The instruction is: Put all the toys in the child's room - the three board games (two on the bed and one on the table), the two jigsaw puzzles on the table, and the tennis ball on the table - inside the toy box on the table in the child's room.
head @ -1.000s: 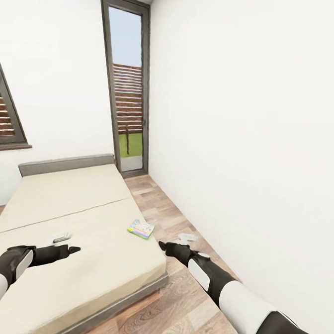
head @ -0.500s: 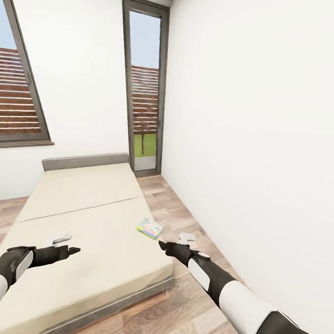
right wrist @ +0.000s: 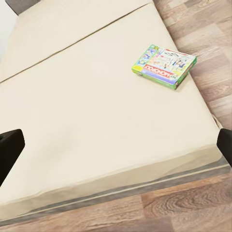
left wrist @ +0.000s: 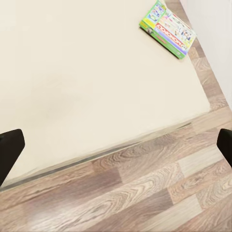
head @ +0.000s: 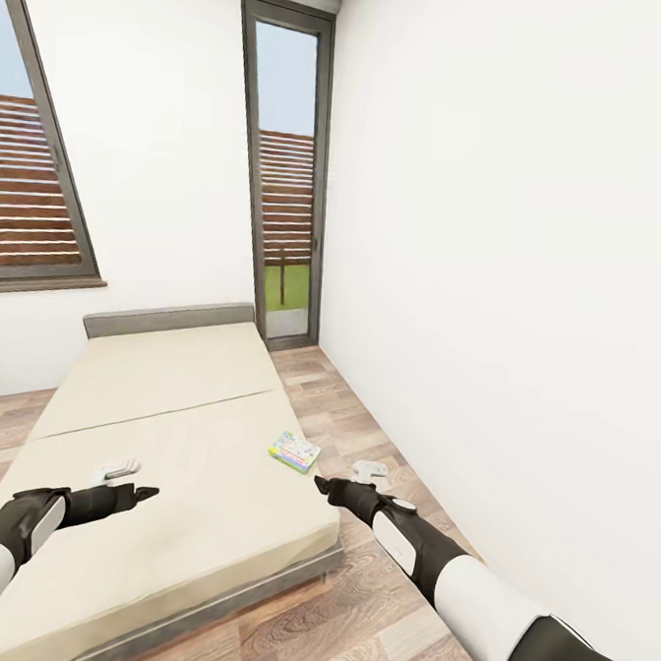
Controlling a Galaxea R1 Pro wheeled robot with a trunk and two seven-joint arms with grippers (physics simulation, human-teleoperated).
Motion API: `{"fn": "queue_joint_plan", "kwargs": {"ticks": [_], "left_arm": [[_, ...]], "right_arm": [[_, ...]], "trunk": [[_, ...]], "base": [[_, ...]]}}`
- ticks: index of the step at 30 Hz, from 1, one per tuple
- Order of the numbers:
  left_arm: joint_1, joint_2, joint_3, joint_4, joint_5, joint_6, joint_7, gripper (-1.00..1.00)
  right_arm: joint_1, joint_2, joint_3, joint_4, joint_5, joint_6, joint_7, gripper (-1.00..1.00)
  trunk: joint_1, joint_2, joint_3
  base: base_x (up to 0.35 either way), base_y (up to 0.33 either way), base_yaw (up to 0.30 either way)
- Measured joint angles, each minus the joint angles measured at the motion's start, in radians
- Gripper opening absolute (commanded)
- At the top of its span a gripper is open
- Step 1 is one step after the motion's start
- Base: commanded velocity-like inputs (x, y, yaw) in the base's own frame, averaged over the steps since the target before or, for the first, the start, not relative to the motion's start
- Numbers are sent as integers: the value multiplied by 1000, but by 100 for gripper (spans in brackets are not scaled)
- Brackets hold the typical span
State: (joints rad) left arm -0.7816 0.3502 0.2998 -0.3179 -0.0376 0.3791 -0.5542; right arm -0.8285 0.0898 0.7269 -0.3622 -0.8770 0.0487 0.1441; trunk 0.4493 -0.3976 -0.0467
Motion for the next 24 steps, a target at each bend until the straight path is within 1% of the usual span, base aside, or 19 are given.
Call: {"fn": "queue_joint_plan", "kwargs": {"ticks": [6, 11, 19, 24], "left_arm": [[0, 0, 0, 0, 0, -2, 1, 100], [0, 0, -1, 0, 0, -3, 1, 100], [0, 0, 0, 0, 0, -3, 1, 100], [0, 0, 0, 0, 0, -3, 1, 100]], "right_arm": [[0, 1, 0, -1, -5, 0, 3, 100], [0, 2, 0, -1, -5, 1, -2, 100], [0, 3, 0, -1, -3, 2, -4, 100], [0, 1, -1, -2, -6, 1, 2, 100]], "trunk": [[0, 0, 0], [0, 0, 0], [0, 0, 0], [0, 0, 0]], "base": [[8, -8, 23], [82, -104, 202], [151, -189, 263], [155, -161, 75]]}}
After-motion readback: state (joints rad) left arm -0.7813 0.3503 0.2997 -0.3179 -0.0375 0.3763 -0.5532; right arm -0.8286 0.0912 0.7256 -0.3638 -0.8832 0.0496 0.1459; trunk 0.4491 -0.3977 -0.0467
